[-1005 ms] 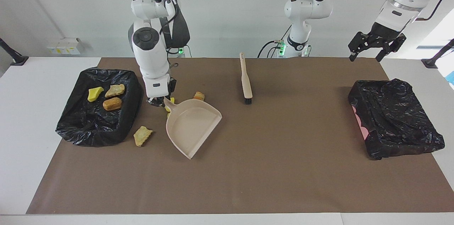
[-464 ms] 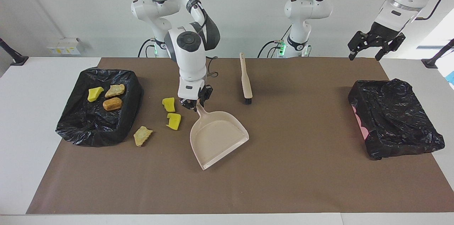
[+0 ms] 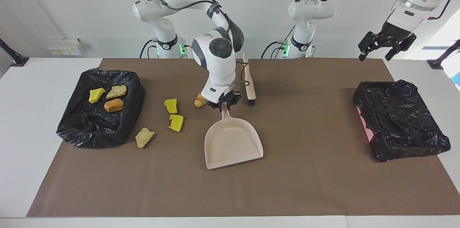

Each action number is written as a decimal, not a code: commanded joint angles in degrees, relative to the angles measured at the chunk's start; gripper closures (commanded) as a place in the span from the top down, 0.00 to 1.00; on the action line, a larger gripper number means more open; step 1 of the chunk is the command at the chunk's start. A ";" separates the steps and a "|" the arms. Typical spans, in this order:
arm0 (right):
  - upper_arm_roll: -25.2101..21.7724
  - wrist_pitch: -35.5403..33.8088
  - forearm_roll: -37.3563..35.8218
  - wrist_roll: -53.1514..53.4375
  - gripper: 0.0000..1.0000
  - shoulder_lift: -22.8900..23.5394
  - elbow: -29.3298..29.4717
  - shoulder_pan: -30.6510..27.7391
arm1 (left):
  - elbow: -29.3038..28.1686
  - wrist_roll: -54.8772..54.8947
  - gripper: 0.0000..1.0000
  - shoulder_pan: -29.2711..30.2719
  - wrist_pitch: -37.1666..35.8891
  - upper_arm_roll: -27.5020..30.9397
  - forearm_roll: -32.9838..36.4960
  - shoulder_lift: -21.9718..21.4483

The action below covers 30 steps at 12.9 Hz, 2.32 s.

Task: Sweep and dump trash in bin

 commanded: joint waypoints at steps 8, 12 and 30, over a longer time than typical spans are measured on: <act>-0.07 2.72 1.31 8.76 1.00 7.03 9.03 2.69 | -1.90 -0.39 1.00 0.14 4.14 -0.49 0.47 -1.29; -0.06 -7.27 3.78 8.67 1.00 -0.68 5.62 1.53 | -2.34 -1.53 1.00 -0.65 4.84 -0.58 -0.06 -0.86; 0.20 9.21 9.49 21.05 0.92 -18.73 -29.37 18.23 | -0.84 -30.36 1.00 -26.04 40.61 -1.46 -2.25 24.80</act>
